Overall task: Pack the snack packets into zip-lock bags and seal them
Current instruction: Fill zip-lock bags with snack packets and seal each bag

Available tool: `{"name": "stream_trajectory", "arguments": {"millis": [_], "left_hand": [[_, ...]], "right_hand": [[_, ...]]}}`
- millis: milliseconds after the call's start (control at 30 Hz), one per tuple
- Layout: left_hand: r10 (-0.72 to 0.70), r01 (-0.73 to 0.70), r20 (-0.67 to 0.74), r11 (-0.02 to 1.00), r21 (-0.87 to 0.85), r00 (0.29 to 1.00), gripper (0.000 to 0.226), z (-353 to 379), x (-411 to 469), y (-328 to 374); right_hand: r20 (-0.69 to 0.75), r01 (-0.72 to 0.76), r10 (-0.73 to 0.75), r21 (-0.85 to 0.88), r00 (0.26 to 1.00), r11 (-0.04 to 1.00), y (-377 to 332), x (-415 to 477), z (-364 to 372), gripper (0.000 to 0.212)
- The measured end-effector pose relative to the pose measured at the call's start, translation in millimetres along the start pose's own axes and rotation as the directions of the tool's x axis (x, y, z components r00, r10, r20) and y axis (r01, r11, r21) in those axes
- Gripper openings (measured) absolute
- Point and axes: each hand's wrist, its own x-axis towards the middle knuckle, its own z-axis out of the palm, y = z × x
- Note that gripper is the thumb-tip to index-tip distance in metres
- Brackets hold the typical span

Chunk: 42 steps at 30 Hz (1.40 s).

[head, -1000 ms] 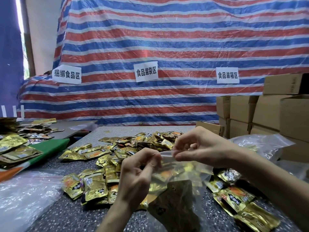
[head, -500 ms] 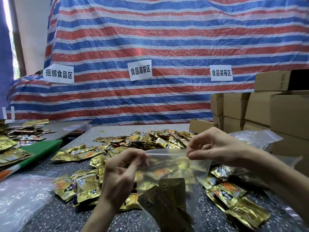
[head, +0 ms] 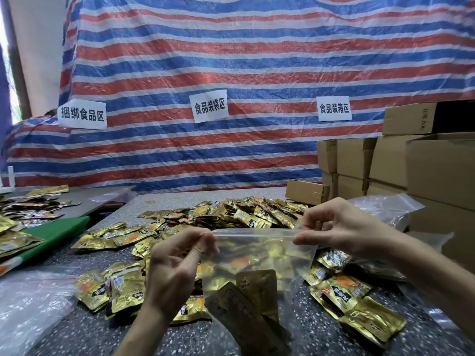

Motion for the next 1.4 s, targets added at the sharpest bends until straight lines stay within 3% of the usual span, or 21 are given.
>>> {"name": "stream_trajectory", "arguments": {"millis": [167, 333, 400, 467, 500, 567, 633, 700, 800, 900, 967, 1067, 1200, 1267, 1333, 1400], "left_hand": [[-0.026, 0.025, -0.022, 0.999, -0.022, 0.999, 0.016, 1.2, 1.6, -2.0], [-0.024, 0.024, 0.004, 0.999, -0.047, 1.000, 0.017, 5.5, 1.2, -2.9], [-0.047, 0.044, -0.020, 0.994, -0.098, 0.999, 0.019, 10.6, -1.3, -4.9], [-0.065, 0.057, -0.055, 0.988, -0.145, 0.996, 0.019, 15.8, -4.5, -6.5], [-0.070, 0.057, -0.074, 0.984, -0.166, 0.995, 0.018, 18.4, -5.7, -6.6], [-0.078, 0.056, -0.103, 0.976, -0.209, 0.992, 0.017, 24.2, -6.2, -5.6], [-0.072, 0.046, -0.113, 0.975, -0.217, 0.991, 0.017, 30.3, -5.0, -3.2], [-0.075, 0.050, -0.106, 0.973, -0.225, 0.992, 0.018, 37.1, -3.4, -1.7], [-0.137, 0.108, -0.086, 0.954, -0.279, 0.987, 0.019, 46.6, -0.9, -1.5], [-0.192, 0.176, -0.042, 0.952, -0.250, 0.980, 0.018, 51.5, 0.7, -8.3], [-0.224, 0.216, -0.008, 0.949, -0.232, 0.975, 0.032, 52.6, 0.3, -15.7], [-0.224, 0.224, 0.022, 0.955, -0.192, 0.974, 0.040, 54.5, -4.2, -25.1], [-0.255, 0.265, 0.074, 0.940, -0.214, 0.964, 0.031, 58.1, -10.4, -31.0], [-0.265, 0.279, 0.091, 0.933, -0.227, 0.960, 0.030, 60.4, -12.2, -32.8], [-0.275, 0.293, 0.105, 0.928, -0.231, 0.956, 0.029, 64.0, -12.9, -34.7], [-0.276, 0.298, 0.127, 0.931, -0.213, 0.953, 0.028, 68.6, -13.2, -36.3]], "right_hand": [[0.011, 0.098, -0.097, -0.064, 0.995, 0.993, 3.5, -5.1, 3.6, 0.048], [-0.075, 0.165, -0.160, 0.063, 0.984, 0.984, 13.0, -9.6, 5.3, 0.047], [-0.124, 0.102, -0.082, 0.166, 0.989, 0.981, 19.4, -15.0, 12.8, 0.047], [-0.079, -0.036, 0.069, 0.359, 0.994, 0.933, 28.4, -23.9, 26.4, 0.064], [-0.007, -0.117, 0.130, 0.386, 0.991, 0.915, 34.8, -29.0, 36.1, 0.080], [0.142, -0.214, 0.181, 0.269, 0.973, 0.939, 45.2, -39.3, 61.5, 0.097], [0.245, -0.192, 0.144, 0.184, 0.959, 0.964, 47.1, -43.8, 84.8, 0.090], [0.280, -0.148, 0.079, 0.235, 0.957, 0.961, 43.4, -43.8, 98.9, 0.076], [0.178, -0.098, 0.054, 0.247, 0.983, 0.964, 39.0, -40.3, 102.2, 0.040], [0.113, -0.251, 0.229, 0.254, 0.967, 0.934, 41.2, -36.9, 91.8, 0.024], [0.056, -0.323, 0.323, 0.325, 0.945, 0.889, 42.1, -34.1, 77.9, 0.018], [-0.101, -0.369, 0.458, 0.451, 0.883, 0.813, 40.2, -21.5, 47.7, 0.011], [-0.301, -0.334, 0.666, 0.682, 0.683, 0.651, 52.6, 23.5, -6.7, 0.020], [-0.326, -0.265, 0.711, 0.767, 0.623, 0.584, 64.5, 50.2, -32.0, 0.008], [-0.360, -0.287, 0.745, 0.760, 0.562, 0.583, 85.1, 70.1, -45.1, 0.010], [-0.413, -0.486, 0.767, 0.600, 0.491, 0.635, 111.5, 77.4, -41.4, 0.012]]}}
